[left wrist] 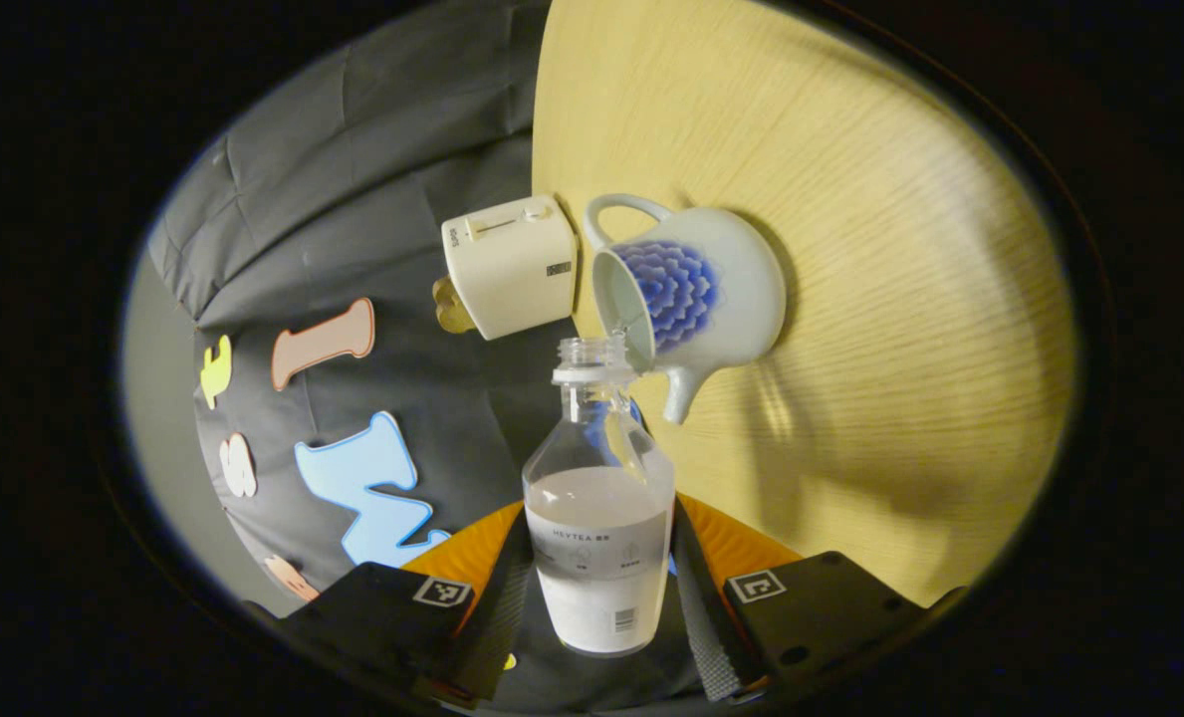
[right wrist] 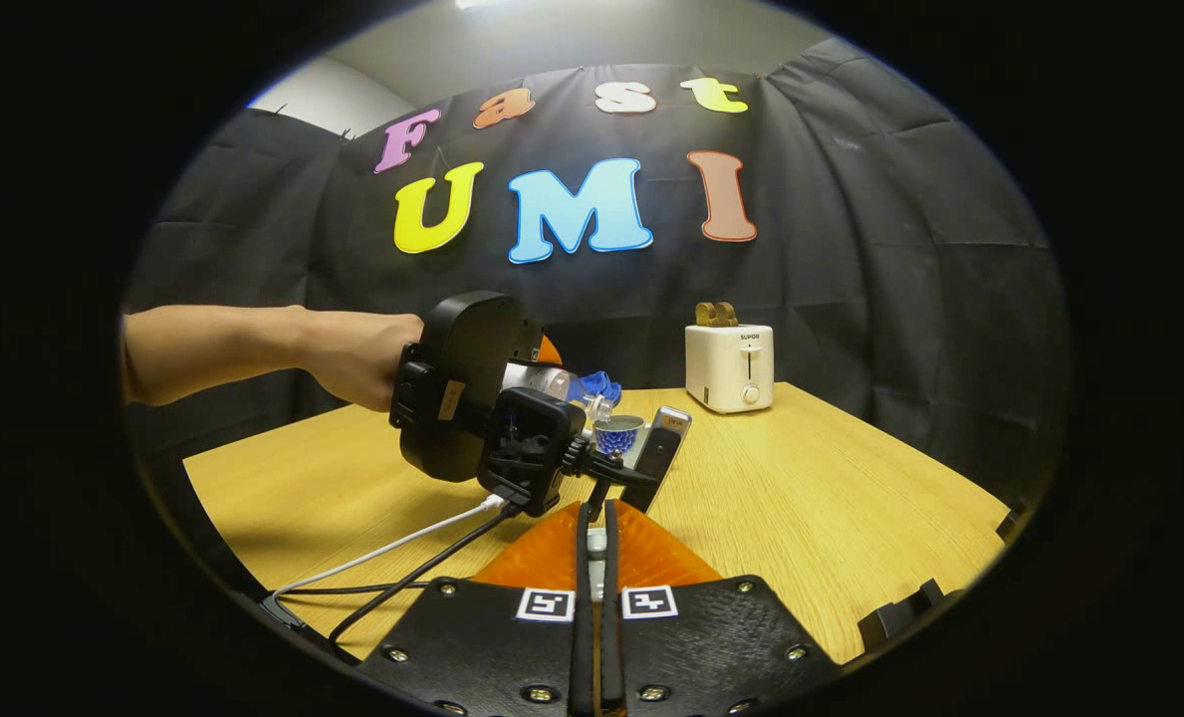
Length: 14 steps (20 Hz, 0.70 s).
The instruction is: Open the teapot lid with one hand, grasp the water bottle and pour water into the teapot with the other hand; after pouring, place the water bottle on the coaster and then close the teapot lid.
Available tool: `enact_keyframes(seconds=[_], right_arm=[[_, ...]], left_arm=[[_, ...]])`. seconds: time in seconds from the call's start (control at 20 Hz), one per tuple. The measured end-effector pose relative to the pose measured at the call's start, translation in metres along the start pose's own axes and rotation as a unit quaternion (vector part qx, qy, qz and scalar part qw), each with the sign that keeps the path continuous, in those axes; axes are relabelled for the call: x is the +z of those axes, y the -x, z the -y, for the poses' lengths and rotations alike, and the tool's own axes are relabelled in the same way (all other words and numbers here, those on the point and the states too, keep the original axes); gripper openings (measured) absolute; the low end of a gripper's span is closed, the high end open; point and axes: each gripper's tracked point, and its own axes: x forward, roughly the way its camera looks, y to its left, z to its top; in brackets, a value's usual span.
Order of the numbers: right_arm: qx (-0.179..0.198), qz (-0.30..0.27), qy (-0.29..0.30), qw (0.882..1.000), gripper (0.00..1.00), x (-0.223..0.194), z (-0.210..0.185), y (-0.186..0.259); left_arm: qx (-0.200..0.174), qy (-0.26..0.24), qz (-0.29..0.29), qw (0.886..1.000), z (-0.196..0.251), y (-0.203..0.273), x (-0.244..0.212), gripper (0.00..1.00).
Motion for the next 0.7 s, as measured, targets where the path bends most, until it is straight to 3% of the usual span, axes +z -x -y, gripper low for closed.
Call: enact_keyframes(seconds=[0.2, 0.25, 0.3, 0.7], right_arm=[[0.0, 0.0, 0.0, 1.0, 0.03, 0.0, 0.0, 0.0], [0.0, 0.001, 0.0, 1.0, 0.03, 0.0, 0.0, 0.0], [0.0, 0.0, 0.0, 1.0, 0.03, 0.0, 0.001, 0.0], [-0.001, 0.0, 0.002, 1.0, 0.03, 0.0, 0.001, 0.0]], left_arm=[[0.007, -0.035, 0.0, 0.999, -0.007, 0.001, 0.002, 0.84], [0.009, -0.038, 0.001, 0.999, -0.007, 0.001, 0.002, 0.78], [0.011, -0.045, -0.001, 0.999, -0.009, 0.002, 0.002, 0.84], [0.019, -0.079, -0.004, 0.997, -0.02, -0.003, 0.0, 0.84]])
